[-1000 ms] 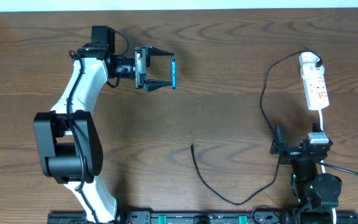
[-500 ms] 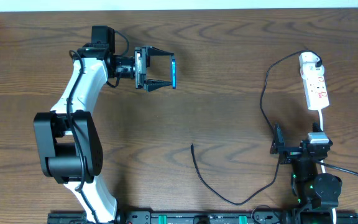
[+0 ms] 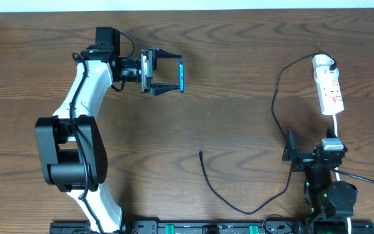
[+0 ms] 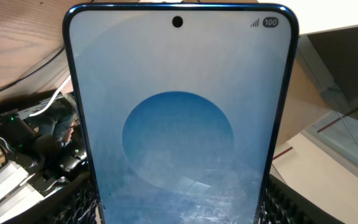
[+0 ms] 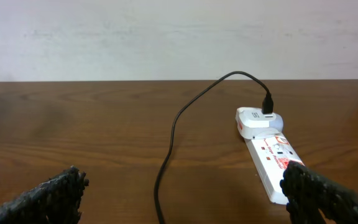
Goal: Plug charger to phone and switch on socket
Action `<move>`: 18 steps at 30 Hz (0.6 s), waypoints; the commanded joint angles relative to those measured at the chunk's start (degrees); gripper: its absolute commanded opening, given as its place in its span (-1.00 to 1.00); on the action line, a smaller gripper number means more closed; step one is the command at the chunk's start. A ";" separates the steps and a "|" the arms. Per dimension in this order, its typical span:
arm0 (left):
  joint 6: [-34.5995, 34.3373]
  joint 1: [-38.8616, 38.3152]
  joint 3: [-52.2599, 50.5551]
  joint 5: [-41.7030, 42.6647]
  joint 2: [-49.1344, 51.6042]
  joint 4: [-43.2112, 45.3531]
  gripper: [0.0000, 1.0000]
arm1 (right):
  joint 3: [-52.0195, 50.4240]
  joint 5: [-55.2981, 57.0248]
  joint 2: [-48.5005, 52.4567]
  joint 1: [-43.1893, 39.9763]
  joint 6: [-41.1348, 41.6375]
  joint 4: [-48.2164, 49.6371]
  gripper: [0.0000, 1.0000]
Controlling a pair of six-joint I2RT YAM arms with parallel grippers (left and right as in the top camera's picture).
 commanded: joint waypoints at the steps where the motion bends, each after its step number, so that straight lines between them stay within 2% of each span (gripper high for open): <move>1: -0.31 0.20 0.22 3.63 -2.27 0.22 -0.86 | -0.09 0.24 -0.33 0.37 0.35 -0.24 0.99; 18: -0.28 0.20 0.22 2.12 -2.27 0.22 -0.86 | -0.09 0.24 -0.33 0.37 0.35 -0.22 0.98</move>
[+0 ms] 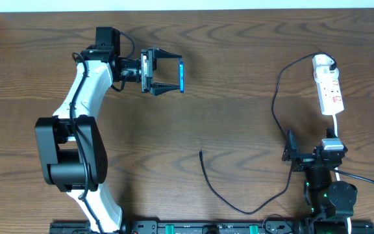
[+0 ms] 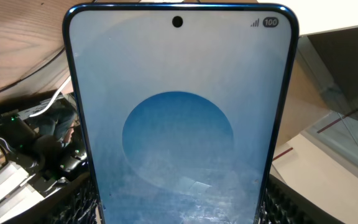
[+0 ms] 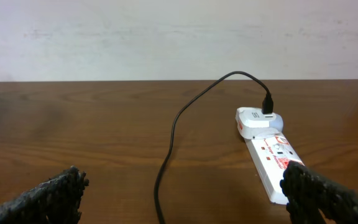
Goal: Plug charger to phone and switch on socket
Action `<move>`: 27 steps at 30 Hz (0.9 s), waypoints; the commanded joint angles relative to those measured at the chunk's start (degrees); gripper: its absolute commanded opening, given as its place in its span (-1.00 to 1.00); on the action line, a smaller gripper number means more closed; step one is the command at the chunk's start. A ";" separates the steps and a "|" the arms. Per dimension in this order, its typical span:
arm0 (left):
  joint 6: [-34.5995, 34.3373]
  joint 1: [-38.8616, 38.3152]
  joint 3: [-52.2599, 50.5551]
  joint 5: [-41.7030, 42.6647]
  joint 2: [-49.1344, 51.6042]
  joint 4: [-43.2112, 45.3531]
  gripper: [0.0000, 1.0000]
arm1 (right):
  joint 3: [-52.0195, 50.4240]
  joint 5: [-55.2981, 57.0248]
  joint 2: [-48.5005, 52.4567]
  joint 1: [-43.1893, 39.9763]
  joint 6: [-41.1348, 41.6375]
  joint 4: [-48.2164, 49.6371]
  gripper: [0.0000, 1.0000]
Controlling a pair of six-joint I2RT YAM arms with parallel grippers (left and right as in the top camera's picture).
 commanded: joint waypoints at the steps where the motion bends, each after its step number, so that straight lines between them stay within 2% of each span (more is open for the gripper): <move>1: -0.28 0.20 0.22 2.27 -2.27 0.22 -0.86 | -0.09 0.24 -0.33 0.37 0.35 -0.22 0.98; 14: 0.96 0.20 0.22 -1.88 -2.27 0.22 -0.85 | -0.09 0.24 -0.33 0.37 0.35 -0.24 0.99; 27: 17.81 0.13 0.22 -14.05 -2.27 0.22 -0.86 | -0.09 0.24 -0.33 0.37 0.35 -0.24 0.99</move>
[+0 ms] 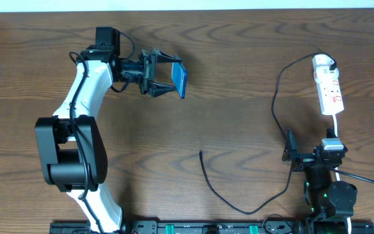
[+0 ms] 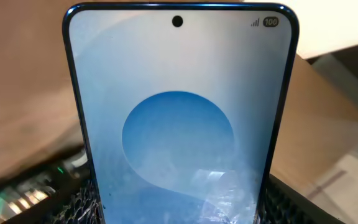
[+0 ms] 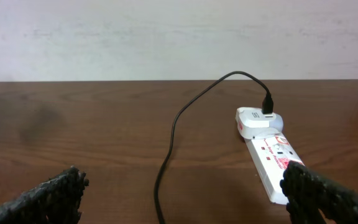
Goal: Plug charger to phone and switch on socket
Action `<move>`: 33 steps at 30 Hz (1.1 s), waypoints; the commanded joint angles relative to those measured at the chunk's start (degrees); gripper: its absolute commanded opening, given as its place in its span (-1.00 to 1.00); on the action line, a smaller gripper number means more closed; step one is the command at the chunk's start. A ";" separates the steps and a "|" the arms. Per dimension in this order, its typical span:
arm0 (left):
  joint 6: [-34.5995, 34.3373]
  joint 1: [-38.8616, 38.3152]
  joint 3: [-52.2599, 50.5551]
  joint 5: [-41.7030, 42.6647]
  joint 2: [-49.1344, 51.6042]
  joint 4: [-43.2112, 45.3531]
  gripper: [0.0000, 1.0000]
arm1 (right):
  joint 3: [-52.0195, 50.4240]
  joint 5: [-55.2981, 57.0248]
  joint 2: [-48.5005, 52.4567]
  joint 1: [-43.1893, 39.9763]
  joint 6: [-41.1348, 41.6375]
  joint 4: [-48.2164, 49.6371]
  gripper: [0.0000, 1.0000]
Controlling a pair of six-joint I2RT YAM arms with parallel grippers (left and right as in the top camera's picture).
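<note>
My left gripper (image 1: 167, 79) is shut on a blue phone (image 1: 179, 79), held above the table at the upper left; its lit screen (image 2: 179, 118) fills the left wrist view. A white socket strip (image 1: 330, 92) lies at the far right with a white charger plug (image 1: 324, 64) in its top end. The black charger cable (image 1: 274, 110) runs down from it and curls to a loose end (image 1: 201, 154) mid-table. My right gripper (image 1: 304, 156) rests open near the table's front, the strip (image 3: 272, 158) and cable (image 3: 173, 137) ahead of it.
The wooden table (image 1: 239, 52) spreads under both arms. A black rail with green parts (image 1: 193, 227) runs along the front edge. A pale wall (image 3: 166, 37) stands behind the table's far edge.
My left gripper has turned with the phone, which now shows tilted in the overhead view; the background behind the phone has changed in the left wrist view. The right arm is still.
At both earlier moments my left gripper held the phone edge-on above the upper left of the table and my right gripper sat open near the strip. Now the phone is rotated in the same place.
</note>
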 commanded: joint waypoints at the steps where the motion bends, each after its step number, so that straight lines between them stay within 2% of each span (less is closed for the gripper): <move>1: 9.55 0.13 0.22 -4.52 -2.27 0.20 -0.86 | -0.09 0.24 -0.33 0.37 0.33 -0.24 0.99; 9: 22.23 0.13 0.22 -14.82 -2.27 0.17 -0.86 | -0.09 0.24 -0.33 0.37 0.33 -0.24 0.99; 18: 23.61 0.13 0.20 -28.26 -2.25 -0.44 -0.85 | -0.09 0.24 -0.33 0.37 0.33 -0.24 0.98; 28: 25.05 0.13 0.20 -28.22 -2.25 -0.46 -0.85 | -0.09 -0.22 -0.33 0.37 0.33 1.99 0.99; 33: 25.05 0.13 0.20 -28.24 -2.25 -0.42 -0.86 | -0.09 -4.13 -0.33 0.37 0.37 8.57 0.99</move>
